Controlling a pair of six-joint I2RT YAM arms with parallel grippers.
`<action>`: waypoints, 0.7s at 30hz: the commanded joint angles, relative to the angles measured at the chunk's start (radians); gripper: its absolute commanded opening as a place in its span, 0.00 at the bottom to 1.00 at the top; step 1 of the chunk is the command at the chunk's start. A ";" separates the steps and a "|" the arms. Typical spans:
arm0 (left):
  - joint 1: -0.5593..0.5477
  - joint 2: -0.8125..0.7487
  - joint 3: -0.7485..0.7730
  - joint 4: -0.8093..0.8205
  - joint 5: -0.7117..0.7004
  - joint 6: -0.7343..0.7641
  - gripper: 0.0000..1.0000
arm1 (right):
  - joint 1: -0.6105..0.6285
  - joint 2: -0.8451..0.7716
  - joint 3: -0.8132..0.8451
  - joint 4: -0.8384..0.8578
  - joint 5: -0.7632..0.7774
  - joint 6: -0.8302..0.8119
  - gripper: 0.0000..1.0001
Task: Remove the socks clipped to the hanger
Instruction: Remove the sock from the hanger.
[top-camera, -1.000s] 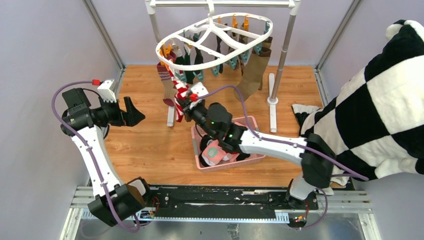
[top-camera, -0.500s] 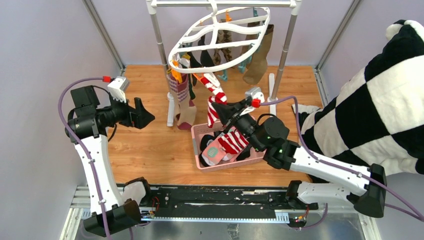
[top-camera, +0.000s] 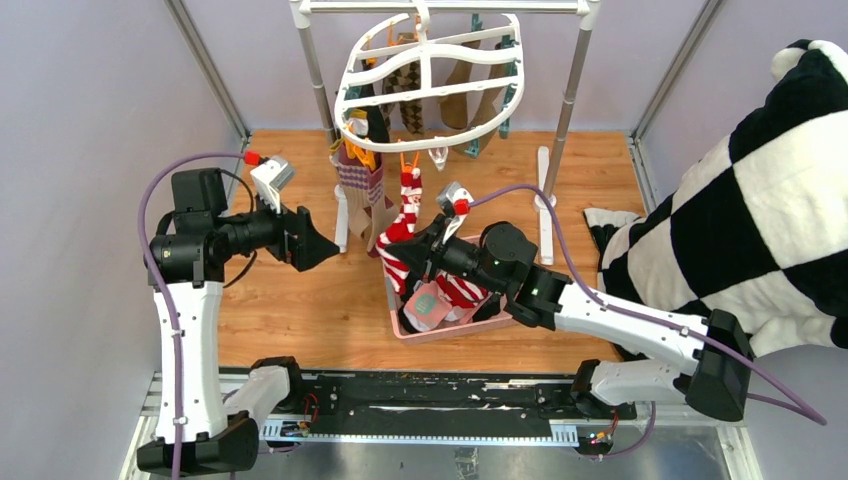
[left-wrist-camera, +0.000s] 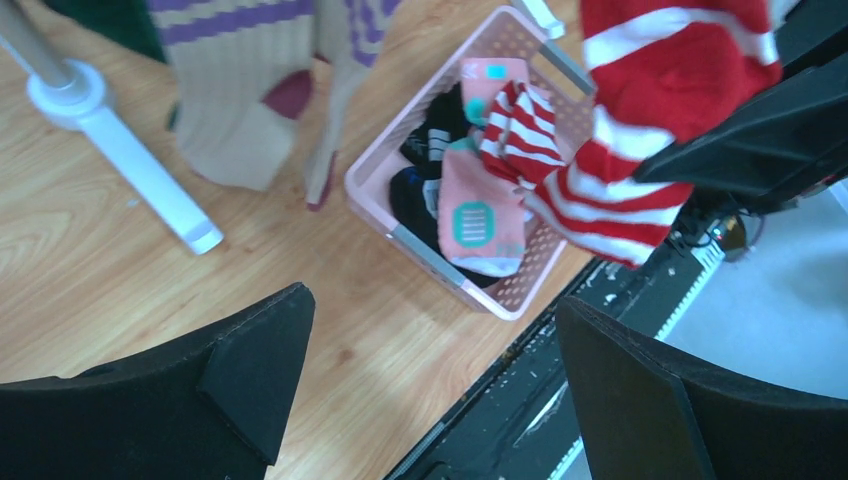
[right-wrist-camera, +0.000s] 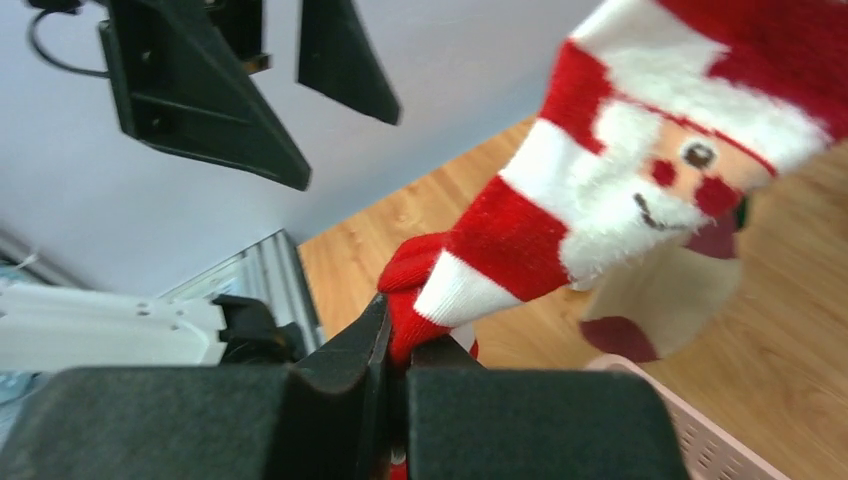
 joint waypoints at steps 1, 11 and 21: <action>-0.057 0.021 0.035 -0.012 0.072 -0.025 1.00 | -0.008 0.039 0.064 0.098 -0.201 0.096 0.05; -0.126 0.045 0.019 -0.012 0.159 -0.009 1.00 | -0.008 0.124 0.065 0.290 -0.262 0.263 0.09; -0.190 0.035 -0.012 -0.012 0.264 0.010 0.91 | -0.008 0.150 0.056 0.365 -0.290 0.341 0.11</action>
